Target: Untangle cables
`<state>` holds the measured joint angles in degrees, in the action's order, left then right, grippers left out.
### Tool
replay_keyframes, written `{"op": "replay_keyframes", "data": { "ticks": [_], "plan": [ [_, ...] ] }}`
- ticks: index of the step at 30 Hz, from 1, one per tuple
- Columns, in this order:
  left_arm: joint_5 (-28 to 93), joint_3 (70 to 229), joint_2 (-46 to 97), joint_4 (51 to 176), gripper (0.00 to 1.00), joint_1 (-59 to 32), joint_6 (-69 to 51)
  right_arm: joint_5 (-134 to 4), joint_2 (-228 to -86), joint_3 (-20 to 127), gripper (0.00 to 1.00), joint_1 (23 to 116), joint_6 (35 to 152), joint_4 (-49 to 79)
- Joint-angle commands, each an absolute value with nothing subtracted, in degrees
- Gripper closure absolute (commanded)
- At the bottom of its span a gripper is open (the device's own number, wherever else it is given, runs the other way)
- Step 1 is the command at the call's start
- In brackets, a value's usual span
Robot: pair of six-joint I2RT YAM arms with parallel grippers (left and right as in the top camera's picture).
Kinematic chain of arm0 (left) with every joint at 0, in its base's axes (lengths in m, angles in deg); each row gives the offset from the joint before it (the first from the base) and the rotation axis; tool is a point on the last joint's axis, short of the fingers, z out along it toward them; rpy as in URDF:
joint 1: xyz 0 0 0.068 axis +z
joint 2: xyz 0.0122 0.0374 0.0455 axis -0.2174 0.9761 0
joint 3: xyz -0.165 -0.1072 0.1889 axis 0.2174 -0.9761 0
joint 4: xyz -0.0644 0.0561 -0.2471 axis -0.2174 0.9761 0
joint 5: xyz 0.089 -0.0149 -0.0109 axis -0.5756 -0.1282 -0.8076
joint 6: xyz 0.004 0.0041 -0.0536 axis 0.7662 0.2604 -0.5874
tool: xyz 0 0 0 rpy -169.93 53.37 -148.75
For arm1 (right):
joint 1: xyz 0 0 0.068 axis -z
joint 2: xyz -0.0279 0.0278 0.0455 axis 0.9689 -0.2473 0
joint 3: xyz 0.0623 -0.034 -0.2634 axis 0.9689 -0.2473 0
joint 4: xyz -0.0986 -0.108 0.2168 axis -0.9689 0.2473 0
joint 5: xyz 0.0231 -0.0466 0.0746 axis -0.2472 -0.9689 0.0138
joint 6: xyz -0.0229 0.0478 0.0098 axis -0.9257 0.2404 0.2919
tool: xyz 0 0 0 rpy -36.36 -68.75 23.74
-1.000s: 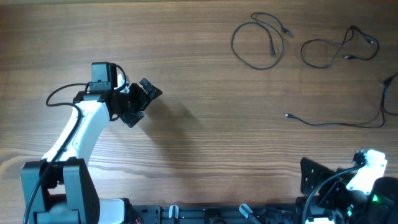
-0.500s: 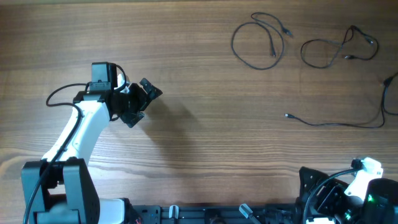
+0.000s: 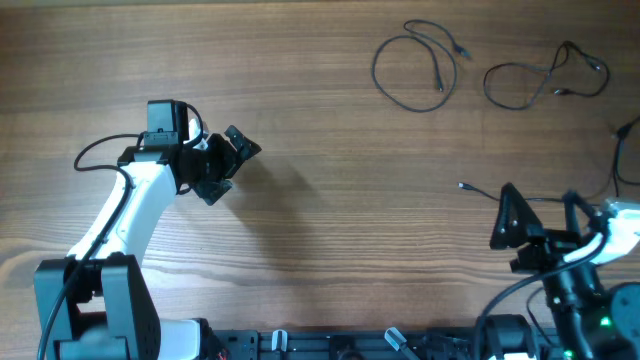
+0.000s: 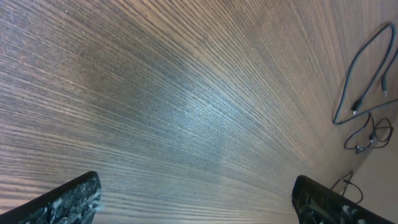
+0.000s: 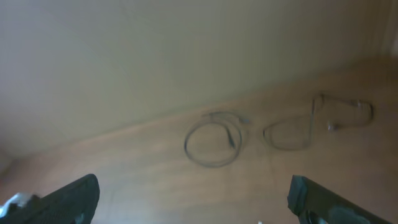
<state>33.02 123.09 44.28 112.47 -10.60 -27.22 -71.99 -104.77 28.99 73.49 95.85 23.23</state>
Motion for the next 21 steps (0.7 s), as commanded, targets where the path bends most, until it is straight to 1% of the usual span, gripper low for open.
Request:
{"op": "replay_keyframes", "data": {
  "ticks": [1, 7, 13, 18, 21],
  "plan": [
    [33.48, 123.88, 43.65, 112.47, 0.00, -10.40, -26.91, -73.06, -97.95, 17.82, 0.00, 73.31, 92.85, 12.67],
    [33.48, 123.88, 43.65, 112.47, 0.00, -10.40, -26.91, -72.84, -87.92, 0.62, 0.00, 73.31, 92.83, -3.11],
    [33.48, 123.88, 43.65, 112.47, 0.00, -10.40, -26.91, -71.20, -86.41, -8.54, 0.00, 73.29, 92.81, -15.13],
    [33.45, 123.88, 43.65, 112.47, 0.00, -10.40, -26.91, -70.07, -86.41, -13.76, 0.00, 73.31, 92.59, -21.16],
    [33.45, 123.88, 43.65, 112.47, 0.00, -10.40, -26.91, -70.00, -86.41, -15.71, 0.00, 73.31, 92.37, -21.86]
  ]
}}
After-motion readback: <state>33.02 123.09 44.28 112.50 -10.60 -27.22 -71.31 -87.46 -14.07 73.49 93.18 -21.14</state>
